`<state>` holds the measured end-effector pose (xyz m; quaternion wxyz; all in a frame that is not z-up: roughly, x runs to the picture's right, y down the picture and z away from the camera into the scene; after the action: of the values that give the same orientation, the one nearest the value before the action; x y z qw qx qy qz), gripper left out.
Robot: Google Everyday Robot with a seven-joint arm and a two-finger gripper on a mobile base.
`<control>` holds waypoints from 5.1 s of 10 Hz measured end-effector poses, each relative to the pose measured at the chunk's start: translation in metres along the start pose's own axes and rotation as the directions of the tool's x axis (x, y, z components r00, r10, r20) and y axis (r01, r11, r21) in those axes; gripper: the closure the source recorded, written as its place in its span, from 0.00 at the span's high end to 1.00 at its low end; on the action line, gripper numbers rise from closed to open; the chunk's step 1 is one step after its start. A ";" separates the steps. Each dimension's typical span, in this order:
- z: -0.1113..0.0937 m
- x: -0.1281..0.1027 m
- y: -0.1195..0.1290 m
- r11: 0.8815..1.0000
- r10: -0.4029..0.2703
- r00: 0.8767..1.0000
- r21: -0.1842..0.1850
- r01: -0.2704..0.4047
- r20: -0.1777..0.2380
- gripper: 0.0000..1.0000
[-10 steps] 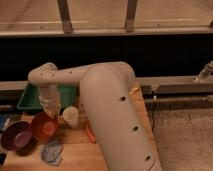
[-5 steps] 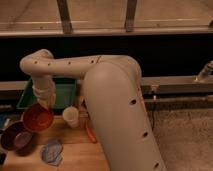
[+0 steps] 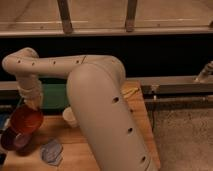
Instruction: Stack bowls on top of each other
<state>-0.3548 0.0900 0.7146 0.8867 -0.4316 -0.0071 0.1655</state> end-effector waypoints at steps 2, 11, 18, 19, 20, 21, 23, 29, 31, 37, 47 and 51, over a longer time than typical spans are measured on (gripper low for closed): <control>0.005 -0.009 0.000 0.989 -0.016 0.992 -0.146 0.034 0.122 0.00; 0.049 -0.036 0.016 0.975 -0.088 0.993 -0.197 0.101 0.074 0.00; 0.068 -0.037 0.008 0.973 -0.080 0.996 -0.216 0.087 0.042 0.00; 0.068 -0.037 0.009 0.972 -0.082 0.996 -0.216 0.089 0.041 0.00; 0.068 -0.038 0.009 0.972 -0.082 0.996 -0.216 0.089 0.041 0.00; 0.068 -0.037 0.009 0.972 -0.082 0.996 -0.216 0.089 0.041 0.00; 0.068 -0.037 0.009 0.972 -0.081 0.996 -0.216 0.088 0.042 0.00; 0.040 0.003 -0.001 0.993 0.055 0.997 -0.103 -0.049 0.049 0.01; 0.023 0.044 -0.004 0.992 0.125 0.991 -0.038 -0.123 0.056 0.00; -0.009 0.103 0.004 0.983 0.168 0.983 0.067 -0.173 0.078 0.00; 0.009 -0.013 0.019 0.999 -0.003 0.999 0.044 0.001 0.051 0.00; 0.027 -0.029 0.031 0.998 -0.066 0.998 0.022 0.066 0.011 0.00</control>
<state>-0.3952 0.1202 0.7113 0.8962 -0.4207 -0.0250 0.1388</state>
